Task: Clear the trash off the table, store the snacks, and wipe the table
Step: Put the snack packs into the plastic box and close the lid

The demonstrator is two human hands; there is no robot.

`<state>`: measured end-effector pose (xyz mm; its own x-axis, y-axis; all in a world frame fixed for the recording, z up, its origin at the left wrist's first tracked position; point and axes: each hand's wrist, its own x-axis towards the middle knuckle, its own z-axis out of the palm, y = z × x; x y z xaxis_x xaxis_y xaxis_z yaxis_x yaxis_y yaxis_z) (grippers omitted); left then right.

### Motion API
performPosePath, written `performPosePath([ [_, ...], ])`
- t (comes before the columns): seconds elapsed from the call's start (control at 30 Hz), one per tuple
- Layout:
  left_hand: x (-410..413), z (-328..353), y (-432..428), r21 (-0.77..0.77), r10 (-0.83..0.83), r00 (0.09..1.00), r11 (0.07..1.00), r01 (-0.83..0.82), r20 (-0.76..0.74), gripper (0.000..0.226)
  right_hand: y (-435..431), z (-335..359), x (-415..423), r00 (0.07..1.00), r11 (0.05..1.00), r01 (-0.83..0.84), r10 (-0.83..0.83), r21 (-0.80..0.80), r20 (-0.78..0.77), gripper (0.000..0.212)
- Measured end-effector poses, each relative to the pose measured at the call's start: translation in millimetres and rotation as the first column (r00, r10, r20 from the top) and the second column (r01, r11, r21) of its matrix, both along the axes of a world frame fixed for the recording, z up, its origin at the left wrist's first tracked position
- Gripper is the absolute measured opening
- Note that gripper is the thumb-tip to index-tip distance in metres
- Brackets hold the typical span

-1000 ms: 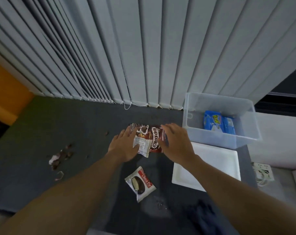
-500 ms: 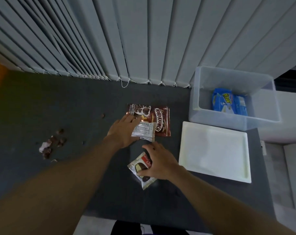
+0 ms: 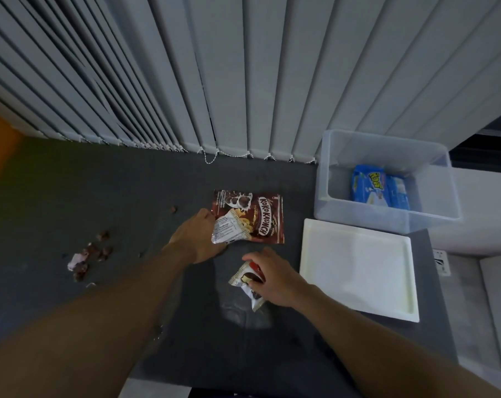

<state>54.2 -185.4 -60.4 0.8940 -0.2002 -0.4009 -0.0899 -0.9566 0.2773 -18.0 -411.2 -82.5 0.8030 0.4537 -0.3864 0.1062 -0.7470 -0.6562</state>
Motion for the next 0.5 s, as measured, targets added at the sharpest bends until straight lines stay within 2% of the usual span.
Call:
performPosePath([
  [0.23,-1.7,29.5,-19.0,-0.113,0.173,0.984,0.979,-0.167,0.045,0.070,-32.8,37.2,26.6,0.962,0.990,0.110,-0.130,0.092,0.242,0.037],
  [0.3,0.7,38.0,-29.6,-0.132,0.201,0.977,0.973,-0.190,0.074,0.066,-43.1,54.3,38.6,0.928,0.982,0.142,-0.176,0.126,0.327,0.036],
  [0.4,8.7,50.5,-47.9,-0.166,0.229,0.968,0.963,-0.211,0.101,0.056,-61.3,80.4,55.8,0.845,0.945,0.217,-0.307,0.244,0.438,0.038],
  [0.5,17.5,62.2,-67.4,-0.202,0.230,0.967,0.958,-0.205,0.109,0.057,-84.2,98.6,74.8,0.711,0.882,0.313,-0.463,0.352,0.529,0.035],
])
